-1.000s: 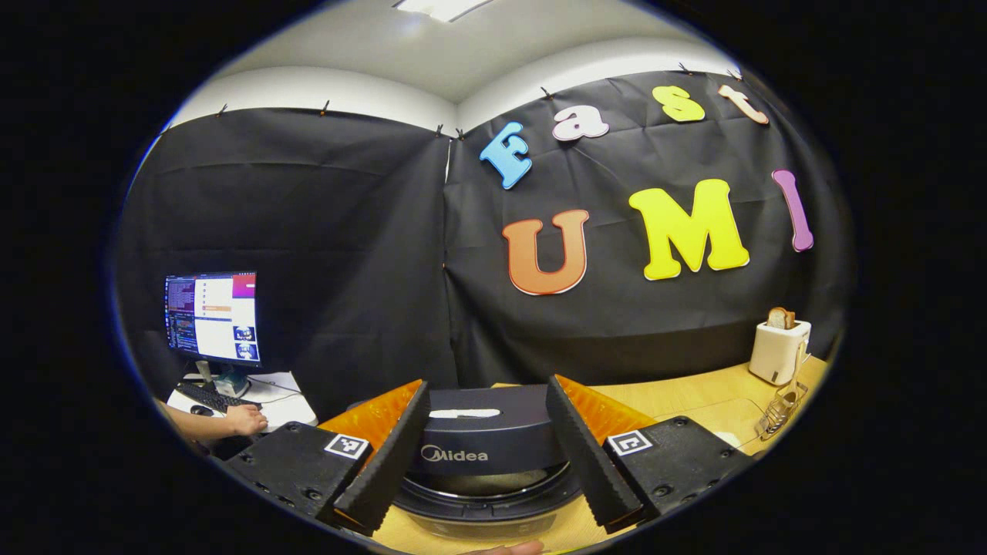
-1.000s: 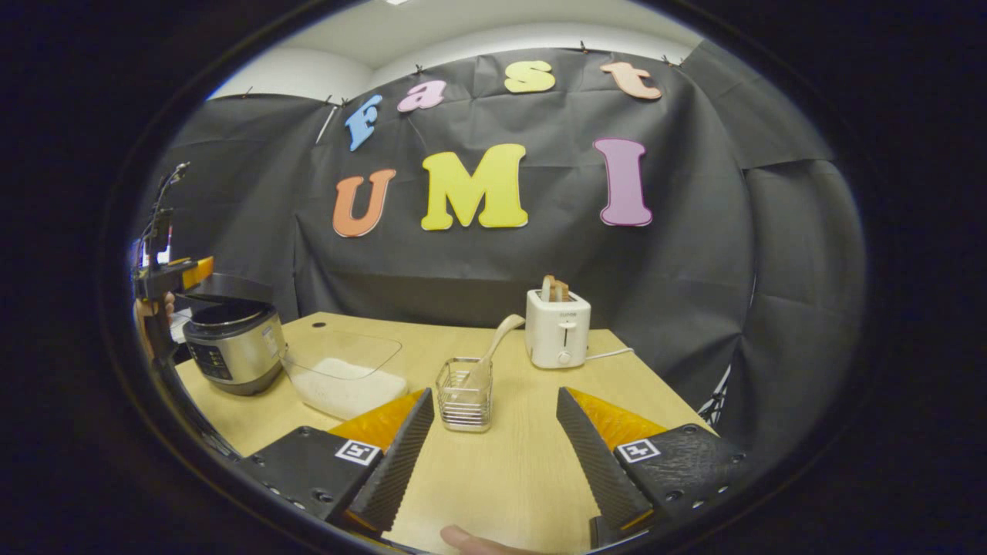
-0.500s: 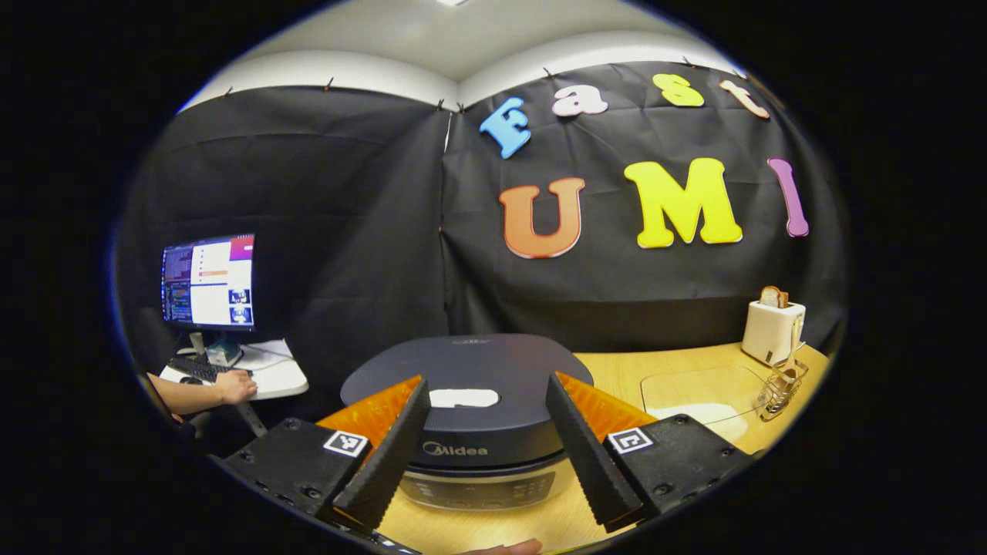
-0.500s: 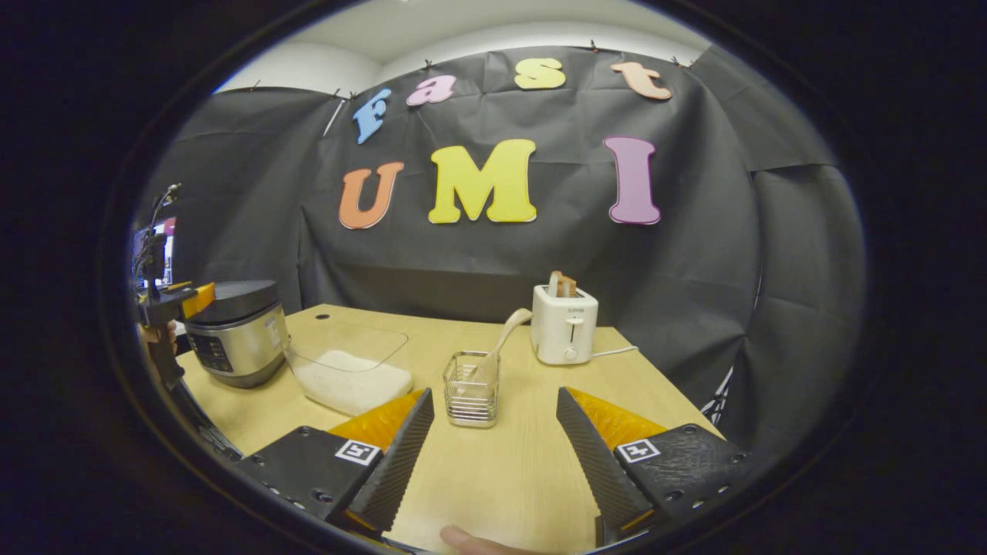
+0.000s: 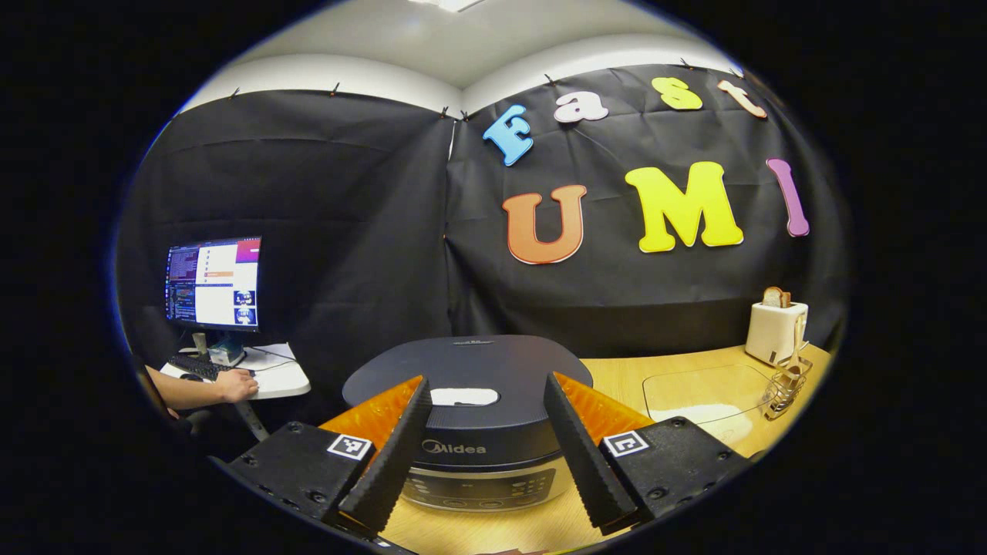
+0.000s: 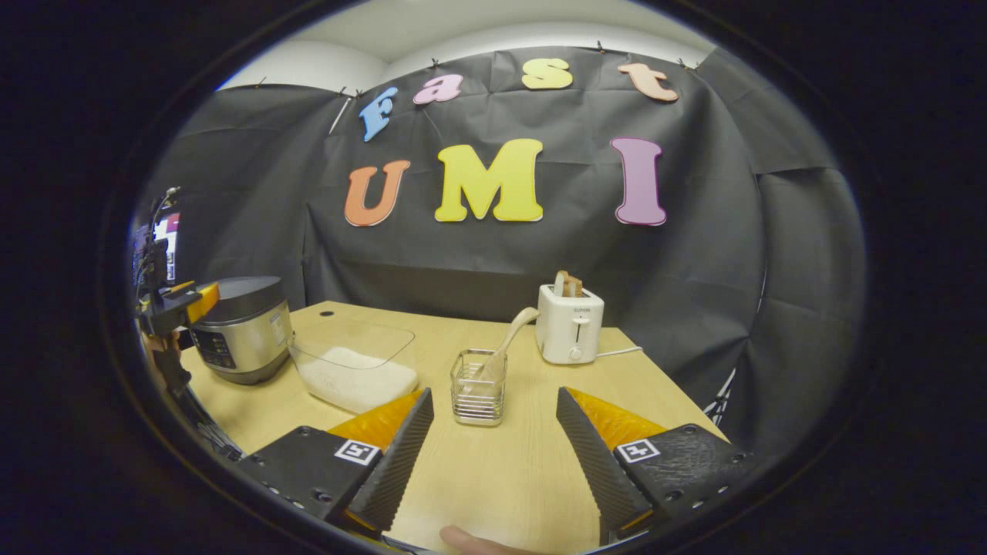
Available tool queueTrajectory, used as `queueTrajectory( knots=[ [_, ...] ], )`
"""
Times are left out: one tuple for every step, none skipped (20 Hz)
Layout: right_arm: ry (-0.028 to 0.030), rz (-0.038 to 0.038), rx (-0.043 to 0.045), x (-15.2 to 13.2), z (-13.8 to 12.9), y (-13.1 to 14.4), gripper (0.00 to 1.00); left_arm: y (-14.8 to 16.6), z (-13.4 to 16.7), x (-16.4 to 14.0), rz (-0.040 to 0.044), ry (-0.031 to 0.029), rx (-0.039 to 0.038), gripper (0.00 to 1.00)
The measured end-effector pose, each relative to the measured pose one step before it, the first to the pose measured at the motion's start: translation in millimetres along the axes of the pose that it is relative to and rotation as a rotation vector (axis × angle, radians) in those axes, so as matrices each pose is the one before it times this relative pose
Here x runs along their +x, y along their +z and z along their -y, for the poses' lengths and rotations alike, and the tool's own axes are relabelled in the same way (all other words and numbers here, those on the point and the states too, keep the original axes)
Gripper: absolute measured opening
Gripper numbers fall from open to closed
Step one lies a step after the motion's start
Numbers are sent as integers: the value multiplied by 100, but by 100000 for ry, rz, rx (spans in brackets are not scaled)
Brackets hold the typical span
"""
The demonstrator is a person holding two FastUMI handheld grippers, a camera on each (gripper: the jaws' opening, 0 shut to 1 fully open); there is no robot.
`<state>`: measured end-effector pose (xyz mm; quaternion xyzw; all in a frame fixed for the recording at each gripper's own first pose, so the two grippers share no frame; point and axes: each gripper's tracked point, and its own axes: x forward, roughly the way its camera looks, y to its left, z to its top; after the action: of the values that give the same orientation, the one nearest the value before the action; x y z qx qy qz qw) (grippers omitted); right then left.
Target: Close the left gripper, press the button to open the rice cooker; take a wooden spoon from the chopstick holder with the right hand, scoop a spoonful of rice and pour it into the rice cooker, then put the wooden spoon back into the chopstick holder.
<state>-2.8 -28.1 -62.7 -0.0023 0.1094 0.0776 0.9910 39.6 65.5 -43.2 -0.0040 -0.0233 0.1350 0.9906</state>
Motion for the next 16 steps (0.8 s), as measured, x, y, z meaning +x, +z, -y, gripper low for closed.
queueTrajectory(
  knots=[
    [44, -119, 44, -20, -81, 21, 96, 190, -34, -117, 123, -37, 47, 93],
    [105, 138, 48, -167, -44, 122, 97, 129, 18, -154, -97, 100, 96, 93],
    [151, 266, -76, -173, -176, 138, 97, -39, 44, -177, -840, 147, 479, 93],
    [58, 404, -108, -216, -126, 287, 98, 42, 67, -218, -1137, 45, 432, 93],
    [185, 665, 106, -107, -222, 370, 98, 20, 158, -391, -1578, -251, -246, 92],
    [308, 769, 352, -173, -167, 423, 98, 74, 477, -370, -1443, -1658, -2004, 92],
    [318, 824, 532, -411, -204, 373, 97, 150, 892, -494, -1472, -2447, -3025, 92],
    [265, 752, 434, -315, -194, 406, 97, 219, 1023, -391, -1172, -2812, -3039, 92],
    [230, 884, 305, -377, -111, 386, 97, 387, 965, -540, -893, -3055, -2189, 92],
    [190, 910, 100, -270, -195, 535, 97, 629, 1282, -554, 240, -3894, -926, 92],
    [51, 1115, -112, -216, -199, 593, 97, 415, 1374, -399, -46, -3997, 819, 92],
    [-292, 1238, -491, -279, -124, 716, 97, 479, 1252, -522, 93, -3454, 1734, 92],
    [-745, 1182, -581, -216, -54, 634, 97, 457, 1067, -531, 539, -2704, 2142, 91],
    [-915, 854, -613, -207, -22, 548, 97, 407, 1167, -544, 512, -1976, 2531, 90],
    [-826, 628, -522, -176, -116, 490, 96, 54, 989, -532, -210, -1263, 2123, 90],
    [-359, 999, -174, -302, -119, 393, 96, -192, 834, -460, -756, -501, 1576, 90]
  ],
)
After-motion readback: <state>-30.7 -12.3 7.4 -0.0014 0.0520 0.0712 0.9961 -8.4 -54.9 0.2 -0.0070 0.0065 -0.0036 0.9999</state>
